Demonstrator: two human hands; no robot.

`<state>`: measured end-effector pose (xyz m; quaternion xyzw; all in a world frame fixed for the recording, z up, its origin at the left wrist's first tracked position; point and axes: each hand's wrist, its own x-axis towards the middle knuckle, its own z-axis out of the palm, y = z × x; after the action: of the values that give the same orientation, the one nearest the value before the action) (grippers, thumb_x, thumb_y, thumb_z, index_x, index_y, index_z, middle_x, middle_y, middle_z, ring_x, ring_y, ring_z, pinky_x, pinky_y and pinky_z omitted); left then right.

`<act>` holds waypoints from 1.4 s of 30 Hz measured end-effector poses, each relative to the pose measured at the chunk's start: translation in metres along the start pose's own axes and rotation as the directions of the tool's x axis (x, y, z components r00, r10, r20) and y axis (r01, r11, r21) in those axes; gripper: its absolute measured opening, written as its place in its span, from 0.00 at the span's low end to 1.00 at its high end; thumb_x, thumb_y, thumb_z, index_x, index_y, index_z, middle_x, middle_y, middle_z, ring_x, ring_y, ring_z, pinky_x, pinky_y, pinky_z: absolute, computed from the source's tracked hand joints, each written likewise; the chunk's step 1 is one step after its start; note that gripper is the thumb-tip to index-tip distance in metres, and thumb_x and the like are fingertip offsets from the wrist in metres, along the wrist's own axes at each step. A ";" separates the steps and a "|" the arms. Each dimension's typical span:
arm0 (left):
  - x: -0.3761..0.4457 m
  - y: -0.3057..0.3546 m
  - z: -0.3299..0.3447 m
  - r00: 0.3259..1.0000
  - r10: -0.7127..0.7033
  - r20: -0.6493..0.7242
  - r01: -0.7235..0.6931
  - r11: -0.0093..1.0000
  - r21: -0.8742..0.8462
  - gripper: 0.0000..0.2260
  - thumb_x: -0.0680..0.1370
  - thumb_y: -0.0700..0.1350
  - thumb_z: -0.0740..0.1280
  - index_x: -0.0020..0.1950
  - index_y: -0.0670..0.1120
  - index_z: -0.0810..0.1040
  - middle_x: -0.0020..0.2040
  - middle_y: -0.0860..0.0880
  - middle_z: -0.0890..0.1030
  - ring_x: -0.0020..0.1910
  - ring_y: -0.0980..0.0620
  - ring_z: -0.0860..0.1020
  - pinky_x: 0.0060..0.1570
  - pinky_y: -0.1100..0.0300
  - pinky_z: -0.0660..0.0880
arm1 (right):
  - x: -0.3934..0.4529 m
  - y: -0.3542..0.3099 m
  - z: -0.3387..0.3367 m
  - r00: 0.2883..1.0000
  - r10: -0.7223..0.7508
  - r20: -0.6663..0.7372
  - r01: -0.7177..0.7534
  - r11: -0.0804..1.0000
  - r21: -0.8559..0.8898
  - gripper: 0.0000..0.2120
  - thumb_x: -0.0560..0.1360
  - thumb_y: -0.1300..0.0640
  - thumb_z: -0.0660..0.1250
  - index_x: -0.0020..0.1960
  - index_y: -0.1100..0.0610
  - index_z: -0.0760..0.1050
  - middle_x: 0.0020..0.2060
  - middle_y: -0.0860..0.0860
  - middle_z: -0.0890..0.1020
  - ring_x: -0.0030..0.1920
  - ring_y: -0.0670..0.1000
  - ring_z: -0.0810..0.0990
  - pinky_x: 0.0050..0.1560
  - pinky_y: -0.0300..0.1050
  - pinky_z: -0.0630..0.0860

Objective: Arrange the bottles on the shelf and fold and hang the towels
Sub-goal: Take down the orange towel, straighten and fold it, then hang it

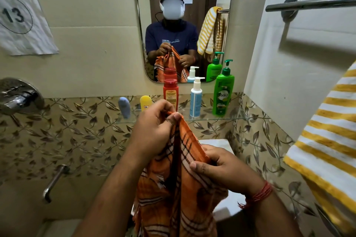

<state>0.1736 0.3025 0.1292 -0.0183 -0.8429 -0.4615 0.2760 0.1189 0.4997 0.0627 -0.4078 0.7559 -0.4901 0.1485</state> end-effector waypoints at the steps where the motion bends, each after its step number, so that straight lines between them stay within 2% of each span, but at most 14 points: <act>1: 0.001 -0.001 -0.002 0.998 -0.020 -0.060 0.019 1.000 -0.017 0.05 0.80 0.44 0.68 0.45 0.50 0.76 0.39 0.51 0.80 0.35 0.62 0.79 0.32 0.68 0.74 | 0.000 0.003 0.000 1.000 0.015 0.005 -0.015 1.000 -0.003 0.17 0.76 0.42 0.67 0.52 0.54 0.84 0.56 0.49 0.81 0.58 0.49 0.81 0.61 0.56 0.76; 6: 0.004 -0.009 -0.018 0.958 -0.111 -0.265 0.093 0.992 -0.080 0.05 0.81 0.44 0.67 0.45 0.49 0.76 0.37 0.51 0.81 0.33 0.62 0.81 0.30 0.67 0.74 | -0.006 0.017 -0.007 0.996 0.075 -0.043 -0.078 0.994 -0.082 0.28 0.71 0.31 0.66 0.45 0.58 0.84 0.51 0.53 0.80 0.52 0.53 0.81 0.55 0.60 0.77; 8: 0.005 -0.014 -0.022 0.950 -0.119 -0.288 0.107 0.993 -0.059 0.05 0.81 0.45 0.68 0.45 0.50 0.76 0.38 0.51 0.81 0.34 0.61 0.81 0.31 0.64 0.75 | -0.007 0.018 -0.010 0.995 0.049 -0.091 -0.062 0.986 -0.154 0.27 0.71 0.31 0.65 0.41 0.55 0.83 0.50 0.52 0.79 0.51 0.50 0.80 0.53 0.57 0.77; 11: 0.006 -0.016 -0.021 0.948 -0.122 -0.294 0.121 0.992 -0.023 0.05 0.81 0.45 0.68 0.45 0.50 0.76 0.38 0.52 0.80 0.34 0.61 0.79 0.32 0.63 0.75 | -0.007 0.015 -0.011 0.988 -0.022 -0.151 -0.022 0.958 -0.284 0.20 0.74 0.35 0.62 0.40 0.49 0.83 0.47 0.47 0.76 0.50 0.45 0.76 0.49 0.48 0.75; 16: 0.005 -0.015 -0.021 0.948 -0.149 -0.282 0.142 0.989 -0.048 0.04 0.81 0.45 0.68 0.46 0.50 0.76 0.39 0.52 0.82 0.37 0.57 0.82 0.35 0.59 0.79 | -0.004 0.023 -0.009 0.961 -0.153 -0.232 0.046 0.911 -0.411 0.16 0.79 0.44 0.62 0.47 0.53 0.84 0.46 0.43 0.78 0.50 0.45 0.78 0.49 0.43 0.75; 21: 0.003 -0.010 -0.019 0.951 -0.140 -0.275 0.132 0.990 -0.049 0.04 0.81 0.44 0.68 0.46 0.48 0.76 0.38 0.52 0.81 0.35 0.64 0.81 0.30 0.68 0.75 | -0.003 0.030 -0.005 0.949 -0.154 -0.274 0.008 0.882 -0.471 0.11 0.79 0.54 0.64 0.55 0.52 0.83 0.53 0.41 0.82 0.56 0.40 0.78 0.56 0.42 0.76; 23: 0.001 -0.006 -0.017 0.954 -0.141 -0.266 0.127 0.989 -0.070 0.05 0.81 0.44 0.68 0.45 0.48 0.76 0.38 0.52 0.81 0.34 0.63 0.81 0.30 0.68 0.75 | -0.001 0.029 -0.001 0.938 -0.146 -0.315 -0.035 0.864 -0.502 0.12 0.78 0.57 0.64 0.56 0.52 0.83 0.55 0.41 0.82 0.56 0.39 0.78 0.58 0.36 0.74; 26: 0.000 -0.002 -0.015 0.959 -0.128 -0.254 0.115 0.991 -0.065 0.05 0.80 0.45 0.68 0.45 0.49 0.76 0.38 0.51 0.82 0.35 0.61 0.82 0.30 0.67 0.76 | 0.002 0.028 0.004 0.920 -0.127 -0.372 -0.104 0.834 -0.542 0.14 0.77 0.61 0.66 0.59 0.52 0.82 0.56 0.42 0.82 0.57 0.41 0.77 0.55 0.21 0.65; 28: 0.000 0.000 -0.014 0.962 -0.123 -0.244 0.111 0.992 -0.064 0.04 0.80 0.45 0.68 0.46 0.48 0.76 0.38 0.51 0.82 0.35 0.61 0.82 0.30 0.67 0.76 | 0.003 0.030 0.006 0.910 -0.127 -0.394 -0.117 0.835 -0.538 0.14 0.76 0.63 0.66 0.59 0.53 0.83 0.55 0.43 0.83 0.56 0.42 0.78 0.54 0.19 0.64; 32: -0.001 0.000 -0.017 0.959 -0.137 -0.249 0.120 0.989 -0.083 0.04 0.81 0.44 0.67 0.46 0.47 0.76 0.38 0.50 0.81 0.34 0.62 0.82 0.29 0.68 0.76 | 0.003 0.035 0.006 0.855 -0.162 -0.492 -0.057 0.915 -0.400 0.12 0.76 0.65 0.66 0.54 0.54 0.84 0.49 0.40 0.83 0.53 0.36 0.78 0.54 0.24 0.70; 34: 0.000 0.000 -0.018 0.956 -0.151 -0.250 0.131 0.987 -0.098 0.04 0.81 0.44 0.67 0.47 0.47 0.76 0.39 0.50 0.82 0.35 0.61 0.83 0.30 0.66 0.77 | 0.003 0.038 0.005 0.852 -0.139 -0.505 -0.017 0.957 -0.291 0.11 0.76 0.64 0.65 0.51 0.55 0.84 0.46 0.41 0.83 0.50 0.39 0.80 0.51 0.33 0.75; 37: 0.000 -0.001 -0.018 0.951 -0.166 -0.261 0.138 0.983 -0.121 0.03 0.81 0.43 0.67 0.48 0.46 0.76 0.40 0.49 0.83 0.36 0.58 0.84 0.31 0.64 0.79 | 0.003 0.047 0.006 0.914 -0.078 -0.398 0.010 0.985 -0.170 0.08 0.76 0.55 0.64 0.44 0.58 0.80 0.40 0.49 0.80 0.44 0.49 0.80 0.47 0.51 0.77; 40: 0.000 -0.002 -0.019 0.943 -0.173 -0.283 0.146 0.983 -0.114 0.03 0.81 0.43 0.67 0.48 0.46 0.76 0.40 0.50 0.82 0.36 0.58 0.84 0.31 0.64 0.80 | -0.002 0.054 0.007 0.953 0.012 -0.303 0.020 0.995 0.102 0.25 0.74 0.39 0.68 0.44 0.63 0.77 0.40 0.61 0.76 0.43 0.58 0.78 0.46 0.55 0.74; 42: 0.001 -0.003 -0.020 0.938 -0.171 -0.301 0.146 0.984 -0.105 0.03 0.81 0.44 0.67 0.48 0.47 0.76 0.40 0.51 0.82 0.36 0.59 0.84 0.31 0.65 0.79 | -0.005 0.059 0.005 0.980 0.061 -0.188 -0.008 0.962 0.273 0.27 0.74 0.38 0.69 0.51 0.64 0.80 0.47 0.66 0.79 0.50 0.63 0.80 0.52 0.60 0.76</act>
<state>0.1813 0.2852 0.1356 0.1110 -0.7687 -0.5131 0.3654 0.0975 0.5110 0.0084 -0.3205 0.6997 -0.6236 0.1369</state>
